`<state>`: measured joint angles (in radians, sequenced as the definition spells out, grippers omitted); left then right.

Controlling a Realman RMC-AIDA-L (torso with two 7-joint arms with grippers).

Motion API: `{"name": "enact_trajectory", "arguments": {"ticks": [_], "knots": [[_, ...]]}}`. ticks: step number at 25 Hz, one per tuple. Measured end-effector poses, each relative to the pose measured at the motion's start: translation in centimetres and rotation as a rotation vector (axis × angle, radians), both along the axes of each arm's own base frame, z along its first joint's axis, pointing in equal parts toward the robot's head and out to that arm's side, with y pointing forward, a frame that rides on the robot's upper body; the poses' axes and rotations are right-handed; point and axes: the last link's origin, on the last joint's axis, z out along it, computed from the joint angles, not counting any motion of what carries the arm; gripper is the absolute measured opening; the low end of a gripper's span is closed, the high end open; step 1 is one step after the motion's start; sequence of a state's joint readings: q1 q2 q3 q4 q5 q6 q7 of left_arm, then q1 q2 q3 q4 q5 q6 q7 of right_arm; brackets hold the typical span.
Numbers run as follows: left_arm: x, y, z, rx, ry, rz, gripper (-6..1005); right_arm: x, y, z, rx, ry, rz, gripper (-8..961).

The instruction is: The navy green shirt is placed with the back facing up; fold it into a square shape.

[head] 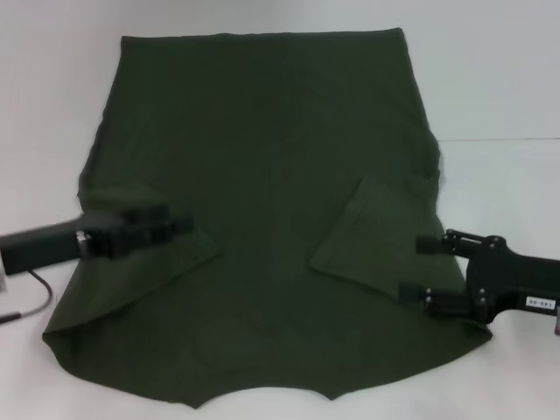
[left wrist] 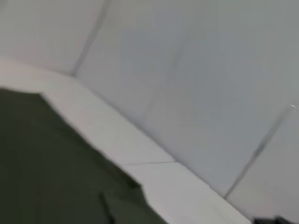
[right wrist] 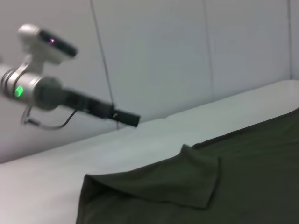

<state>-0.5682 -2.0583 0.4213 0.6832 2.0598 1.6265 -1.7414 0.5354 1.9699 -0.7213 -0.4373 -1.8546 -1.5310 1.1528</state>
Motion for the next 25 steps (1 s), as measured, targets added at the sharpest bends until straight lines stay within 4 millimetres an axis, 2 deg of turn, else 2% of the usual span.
{"name": "enact_trajectory", "arguments": {"ticks": [3,7,14,18,25], "knots": [[-0.3,1.0,1.5,-0.049,-0.006,0.137,796,-0.1,-0.1,-0.4,0.0,-0.007,0.02,865],[-1.4,1.3,3.1,-0.115,0.01,0.318,797,-0.3,0.0,-0.3,0.003,-0.012,0.036,865],[-5.3,-0.3,5.3,-0.135,-0.015,0.622,795,-0.7,0.4,-0.3,-0.005,-0.046,0.078,865],[-7.5,-1.4,5.8,-0.119,-0.014,0.745,796,-1.0,0.5,-0.5,-0.027,-0.061,0.095,864],[-8.6,-2.2,5.1,-0.162,0.024,0.833,795,-1.5,0.9,-0.6,-0.034,-0.073,0.119,864]]}}
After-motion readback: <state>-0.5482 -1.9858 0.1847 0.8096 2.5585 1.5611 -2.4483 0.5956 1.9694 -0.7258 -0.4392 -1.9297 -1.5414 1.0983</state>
